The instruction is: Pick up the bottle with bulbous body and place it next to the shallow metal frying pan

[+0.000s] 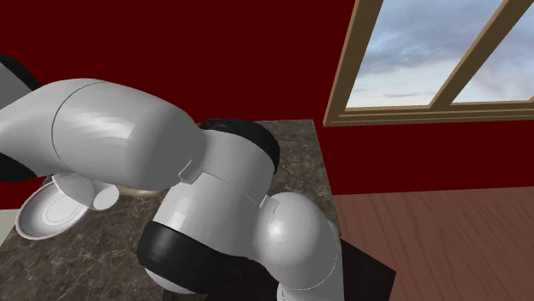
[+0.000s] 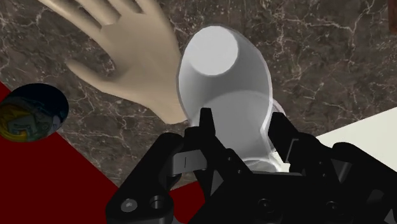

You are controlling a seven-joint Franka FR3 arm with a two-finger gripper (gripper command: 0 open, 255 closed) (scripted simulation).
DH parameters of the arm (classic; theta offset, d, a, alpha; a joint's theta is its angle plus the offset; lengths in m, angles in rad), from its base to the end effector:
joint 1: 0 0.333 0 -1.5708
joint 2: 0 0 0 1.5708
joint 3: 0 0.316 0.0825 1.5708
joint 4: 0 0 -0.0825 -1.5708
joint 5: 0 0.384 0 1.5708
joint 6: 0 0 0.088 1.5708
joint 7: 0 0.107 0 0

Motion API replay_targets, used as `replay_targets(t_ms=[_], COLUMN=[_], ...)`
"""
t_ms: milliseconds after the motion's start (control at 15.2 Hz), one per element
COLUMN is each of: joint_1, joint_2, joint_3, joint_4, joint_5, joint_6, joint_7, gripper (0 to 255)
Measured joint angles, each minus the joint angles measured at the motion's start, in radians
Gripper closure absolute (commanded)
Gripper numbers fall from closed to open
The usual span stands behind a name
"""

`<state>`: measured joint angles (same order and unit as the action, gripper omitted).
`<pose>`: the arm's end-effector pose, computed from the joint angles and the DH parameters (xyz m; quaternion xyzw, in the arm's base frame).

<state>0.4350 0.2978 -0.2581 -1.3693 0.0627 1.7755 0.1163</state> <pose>0.6428 0.1454 0.5645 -0.9977 -0.0333 -0.0592 0.0026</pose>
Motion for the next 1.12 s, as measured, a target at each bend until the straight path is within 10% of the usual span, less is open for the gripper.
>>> replay_targets(t_ms=[396,1122], joint_1=[0.029,0.045], joint_2=[0.191,0.184], joint_3=[0.031,0.034], joint_4=[0.217,0.056], joint_5=[0.022,0.020], joint_6=[-0.029,0.124], joint_7=[0.075,0.082], gripper=[255,255])
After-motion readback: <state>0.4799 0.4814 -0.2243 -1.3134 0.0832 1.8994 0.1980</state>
